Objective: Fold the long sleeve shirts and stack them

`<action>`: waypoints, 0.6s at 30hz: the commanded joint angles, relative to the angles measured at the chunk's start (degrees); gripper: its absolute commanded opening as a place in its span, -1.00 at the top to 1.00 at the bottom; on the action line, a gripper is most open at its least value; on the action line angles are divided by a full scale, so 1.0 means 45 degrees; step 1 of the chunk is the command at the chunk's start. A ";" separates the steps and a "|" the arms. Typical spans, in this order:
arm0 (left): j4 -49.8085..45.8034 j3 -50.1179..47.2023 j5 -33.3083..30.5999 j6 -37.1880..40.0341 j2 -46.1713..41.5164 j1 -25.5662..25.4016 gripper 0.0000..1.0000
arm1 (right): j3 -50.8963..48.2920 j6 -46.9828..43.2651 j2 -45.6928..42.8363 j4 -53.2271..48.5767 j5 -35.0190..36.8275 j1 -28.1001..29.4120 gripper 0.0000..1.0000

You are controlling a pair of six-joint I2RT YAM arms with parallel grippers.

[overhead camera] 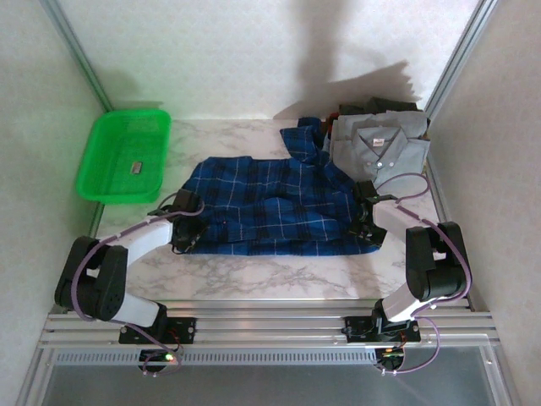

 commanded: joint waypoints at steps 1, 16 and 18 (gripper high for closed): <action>-0.0030 0.0273 -0.0352 0.0118 0.0486 0.0119 0.29 | 0.0049 0.0153 -0.0065 -0.0184 -0.0224 -0.0072 -0.12; -0.1232 0.0127 -0.0719 0.1001 -0.0969 0.0593 0.56 | -0.0097 0.0063 -0.0069 -0.0204 -0.0127 -0.0064 -0.12; -0.1162 0.0026 -0.0640 0.1047 -0.0976 0.0645 0.54 | -0.0078 0.0039 -0.0024 -0.0206 -0.0107 -0.0066 -0.12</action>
